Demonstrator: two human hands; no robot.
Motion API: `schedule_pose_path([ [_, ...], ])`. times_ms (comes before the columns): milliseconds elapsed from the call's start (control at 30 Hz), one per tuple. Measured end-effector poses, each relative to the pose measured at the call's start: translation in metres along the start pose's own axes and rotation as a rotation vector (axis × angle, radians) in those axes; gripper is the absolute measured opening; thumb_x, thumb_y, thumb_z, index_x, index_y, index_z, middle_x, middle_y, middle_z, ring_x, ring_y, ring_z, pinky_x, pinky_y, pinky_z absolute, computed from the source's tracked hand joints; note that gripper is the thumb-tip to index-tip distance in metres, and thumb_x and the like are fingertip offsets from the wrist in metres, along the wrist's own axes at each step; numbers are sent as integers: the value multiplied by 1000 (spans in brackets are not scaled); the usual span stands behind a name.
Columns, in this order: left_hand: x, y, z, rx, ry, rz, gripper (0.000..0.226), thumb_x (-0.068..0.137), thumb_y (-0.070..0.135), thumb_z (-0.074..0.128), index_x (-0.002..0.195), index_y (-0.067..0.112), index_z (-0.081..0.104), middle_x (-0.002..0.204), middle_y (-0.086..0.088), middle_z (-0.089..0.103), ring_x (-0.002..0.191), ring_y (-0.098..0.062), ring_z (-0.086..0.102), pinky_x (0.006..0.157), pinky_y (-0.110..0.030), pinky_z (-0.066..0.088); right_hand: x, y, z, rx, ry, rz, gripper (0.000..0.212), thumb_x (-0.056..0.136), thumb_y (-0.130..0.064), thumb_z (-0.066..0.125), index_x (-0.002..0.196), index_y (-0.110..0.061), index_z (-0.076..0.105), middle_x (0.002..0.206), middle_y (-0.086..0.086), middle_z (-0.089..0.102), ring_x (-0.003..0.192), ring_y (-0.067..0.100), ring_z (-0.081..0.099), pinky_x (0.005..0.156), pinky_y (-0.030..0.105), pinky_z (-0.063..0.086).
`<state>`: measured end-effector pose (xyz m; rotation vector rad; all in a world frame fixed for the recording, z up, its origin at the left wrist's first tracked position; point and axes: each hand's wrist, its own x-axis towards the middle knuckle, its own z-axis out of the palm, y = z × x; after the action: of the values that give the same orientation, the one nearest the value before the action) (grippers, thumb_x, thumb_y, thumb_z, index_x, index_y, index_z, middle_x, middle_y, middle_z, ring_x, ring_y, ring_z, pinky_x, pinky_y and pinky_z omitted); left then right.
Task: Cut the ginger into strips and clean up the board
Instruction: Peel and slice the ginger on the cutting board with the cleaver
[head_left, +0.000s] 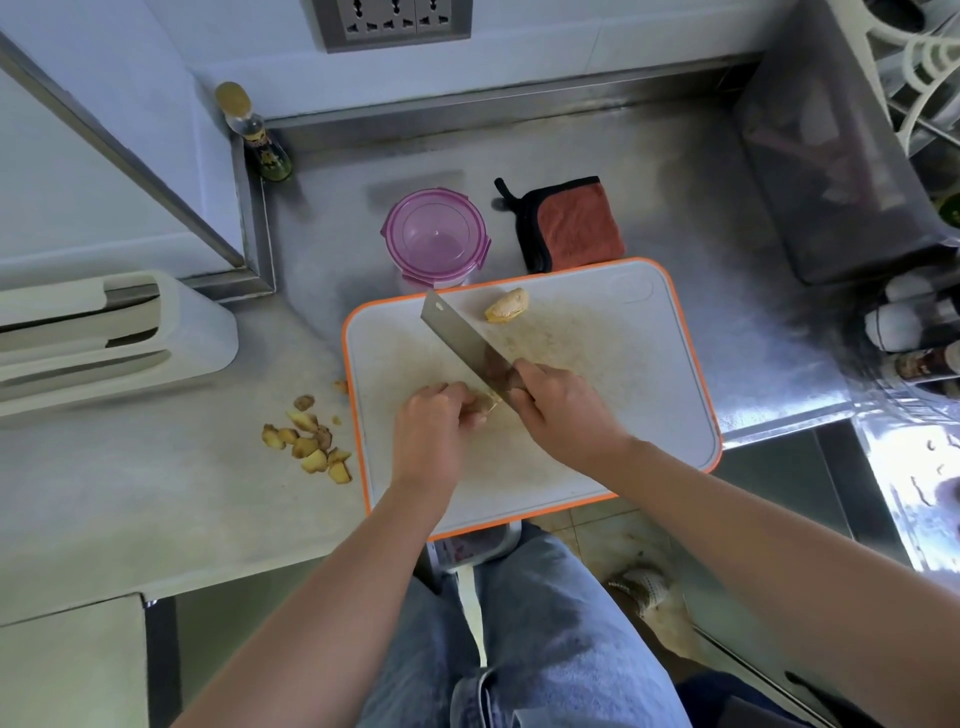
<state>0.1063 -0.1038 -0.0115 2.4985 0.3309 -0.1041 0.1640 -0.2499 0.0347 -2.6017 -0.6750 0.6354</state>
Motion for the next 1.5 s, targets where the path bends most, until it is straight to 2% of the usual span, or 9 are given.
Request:
schedule_pose_path([
  [67, 1, 0, 0, 18, -9, -10, 9, 77, 15, 78, 84, 12, 73, 80, -2, 71, 75, -22, 62, 64, -33, 48, -3, -2, -7, -24, -32, -21, 9, 98, -17, 41, 100, -10, 46, 81, 0, 45, 70, 24, 44, 60, 32, 34],
  [267, 1, -1, -1, 22, -1, -12, 6, 78, 15, 76, 83, 13, 76, 75, -4, 66, 72, -24, 59, 61, -26, 35, -7, -6, -6, -79, -133, 5, 9, 99, -20, 37, 92, -19, 33, 80, -1, 44, 71, 25, 45, 63, 32, 36],
  [367, 3, -1, -1, 7, -4, -11, 5, 77, 15, 76, 82, 13, 77, 73, -4, 65, 70, -23, 59, 59, -28, 39, -10, -9, -7, -92, -135, 12, 9, 99, -20, 37, 92, -18, 32, 77, -2, 41, 70, 25, 44, 63, 33, 38],
  [500, 3, -2, -1, -19, -1, 3, 5, 77, 16, 77, 80, 11, 78, 70, -5, 64, 66, -24, 58, 56, -30, 42, -20, -7, -7, -148, -160, 20, 10, 100, -19, 36, 102, -11, 42, 79, -1, 43, 69, 23, 48, 62, 34, 40],
  [700, 5, -4, 1, 21, 6, 51, 6, 79, 19, 77, 80, 13, 78, 69, -5, 65, 66, -25, 58, 53, -32, 42, -15, -11, 3, -194, -181, 43, 16, 99, -13, 36, 113, -10, 42, 84, 1, 40, 68, 23, 43, 61, 33, 36],
  [933, 4, -5, 1, 4, -17, 63, 4, 78, 12, 75, 81, 14, 77, 69, -4, 64, 68, -25, 58, 53, -34, 44, 2, -7, 26, -139, -160, 42, 16, 98, -14, 38, 112, -7, 42, 98, 13, 54, 81, 38, 58, 61, 36, 37],
  [1100, 1, -6, 1, -12, -5, 79, 8, 75, 10, 78, 80, 16, 77, 70, -3, 64, 68, -25, 60, 54, -34, 47, 8, -11, 27, -142, -130, 33, 15, 99, -15, 38, 111, -7, 43, 101, 12, 55, 81, 38, 58, 60, 36, 36],
  [1300, -5, -13, -1, -95, 25, 89, 11, 77, 11, 80, 87, 11, 77, 81, -3, 63, 70, -21, 62, 62, -34, 53, 6, -6, 18, 38, -8, 83, 22, 98, -17, 41, 113, -4, 50, 104, 14, 62, 84, 35, 60, 66, 42, 50],
  [1500, -5, -11, -3, -100, 19, 51, 11, 77, 13, 78, 87, 12, 73, 81, -2, 68, 75, -20, 63, 69, -36, 54, -5, -7, -3, -10, -37, 20, 16, 99, -18, 40, 107, -6, 47, 85, 4, 49, 71, 25, 44, 60, 33, 35],
])
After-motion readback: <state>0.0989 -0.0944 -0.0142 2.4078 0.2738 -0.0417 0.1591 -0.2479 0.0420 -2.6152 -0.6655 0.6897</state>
